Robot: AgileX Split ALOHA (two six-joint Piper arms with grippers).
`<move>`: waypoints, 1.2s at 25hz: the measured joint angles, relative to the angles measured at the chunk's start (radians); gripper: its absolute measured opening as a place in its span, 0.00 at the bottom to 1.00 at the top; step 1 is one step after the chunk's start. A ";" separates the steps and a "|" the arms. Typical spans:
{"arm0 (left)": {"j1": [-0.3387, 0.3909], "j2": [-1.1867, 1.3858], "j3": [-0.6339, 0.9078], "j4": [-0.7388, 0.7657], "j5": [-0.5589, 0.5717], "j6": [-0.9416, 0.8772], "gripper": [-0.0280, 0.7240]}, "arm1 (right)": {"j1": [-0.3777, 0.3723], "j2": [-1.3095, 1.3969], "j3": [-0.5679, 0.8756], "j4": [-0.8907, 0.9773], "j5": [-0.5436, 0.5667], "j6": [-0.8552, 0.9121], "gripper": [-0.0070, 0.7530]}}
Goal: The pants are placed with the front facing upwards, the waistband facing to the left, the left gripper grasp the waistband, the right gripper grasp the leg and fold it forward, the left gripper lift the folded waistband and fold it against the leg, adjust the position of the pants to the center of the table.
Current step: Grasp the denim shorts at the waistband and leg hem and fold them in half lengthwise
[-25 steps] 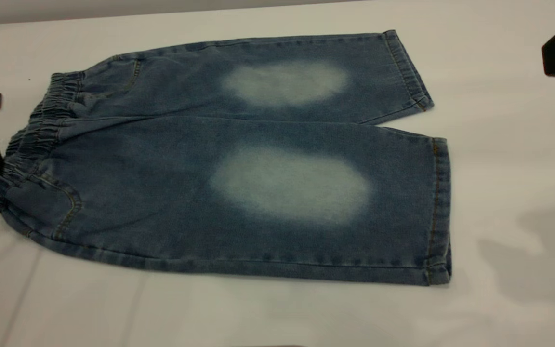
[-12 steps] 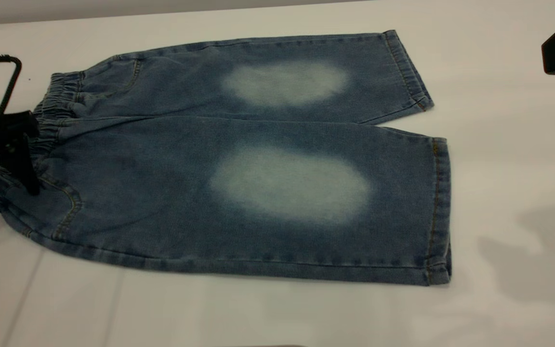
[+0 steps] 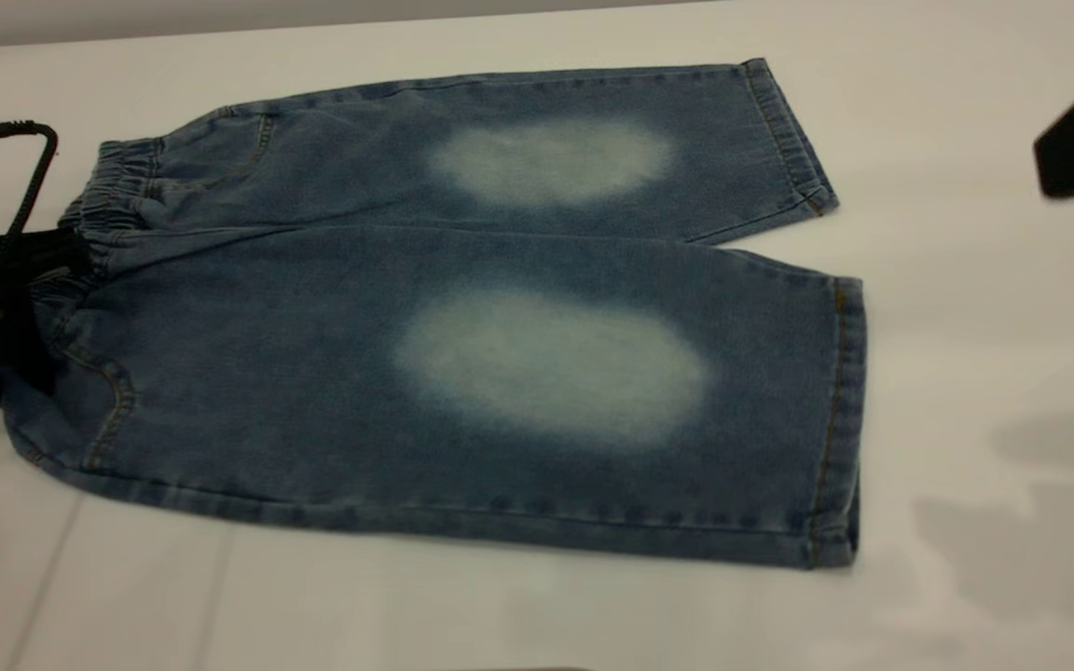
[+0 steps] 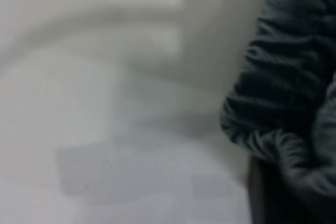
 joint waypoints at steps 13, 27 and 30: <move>-0.101 -0.123 -0.005 0.001 0.054 0.071 0.14 | 0.000 0.317 0.165 0.630 -0.028 -0.471 0.67; -0.135 -0.230 -0.004 0.003 0.074 0.077 0.14 | 0.095 0.752 0.141 0.983 0.052 -0.848 0.67; -0.135 -0.230 -0.004 0.003 0.074 0.077 0.14 | 0.129 0.816 0.091 0.995 0.047 -0.858 0.67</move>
